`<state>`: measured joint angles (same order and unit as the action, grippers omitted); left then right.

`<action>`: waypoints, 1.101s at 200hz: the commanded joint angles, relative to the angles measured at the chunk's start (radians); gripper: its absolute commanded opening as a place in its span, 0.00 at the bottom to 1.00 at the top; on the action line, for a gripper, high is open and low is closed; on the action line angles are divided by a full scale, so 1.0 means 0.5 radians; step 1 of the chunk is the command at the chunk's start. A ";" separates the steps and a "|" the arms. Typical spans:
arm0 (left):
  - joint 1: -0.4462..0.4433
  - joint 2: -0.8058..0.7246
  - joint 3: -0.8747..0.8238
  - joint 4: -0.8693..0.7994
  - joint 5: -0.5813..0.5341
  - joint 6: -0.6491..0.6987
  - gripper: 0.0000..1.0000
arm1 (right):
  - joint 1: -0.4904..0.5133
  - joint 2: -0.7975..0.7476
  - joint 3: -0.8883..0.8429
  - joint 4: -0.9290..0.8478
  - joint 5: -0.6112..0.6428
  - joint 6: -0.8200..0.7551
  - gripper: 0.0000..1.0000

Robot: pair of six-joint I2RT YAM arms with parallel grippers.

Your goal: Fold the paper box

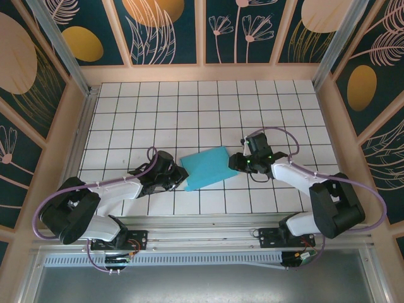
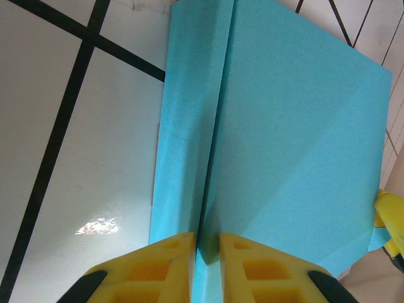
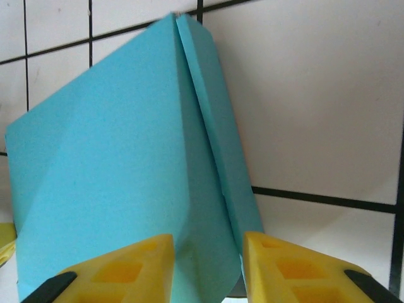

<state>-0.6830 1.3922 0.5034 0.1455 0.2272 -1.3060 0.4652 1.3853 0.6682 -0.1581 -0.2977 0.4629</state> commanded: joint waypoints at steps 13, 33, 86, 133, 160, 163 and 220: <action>-0.011 0.056 -0.002 -0.151 0.011 0.044 0.18 | -0.004 0.125 0.087 -0.080 -0.084 -0.002 0.28; -0.011 0.066 -0.012 -0.129 0.024 0.035 0.18 | -0.007 0.168 0.081 -0.053 -0.093 0.000 0.23; -0.011 0.066 0.010 -0.142 0.019 0.041 0.18 | -0.005 0.245 0.092 -0.060 -0.117 -0.003 0.32; -0.011 0.047 0.018 -0.194 -0.032 0.056 0.18 | -0.007 0.066 0.367 -0.495 0.452 -0.216 0.48; -0.011 0.057 0.023 -0.188 -0.031 0.050 0.18 | 0.079 -0.005 0.503 -0.662 0.519 -0.174 0.46; -0.011 0.057 0.021 -0.187 -0.033 0.050 0.18 | 0.095 -0.012 0.507 -0.664 0.505 -0.157 0.46; -0.011 0.044 0.030 -0.202 -0.032 0.056 0.18 | 0.372 0.168 0.707 -0.845 0.617 0.083 0.48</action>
<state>-0.6830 1.3979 0.5167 0.1287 0.2256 -1.2896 0.6212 1.4170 0.9688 -0.4950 -0.0448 0.4568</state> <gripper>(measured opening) 0.178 0.474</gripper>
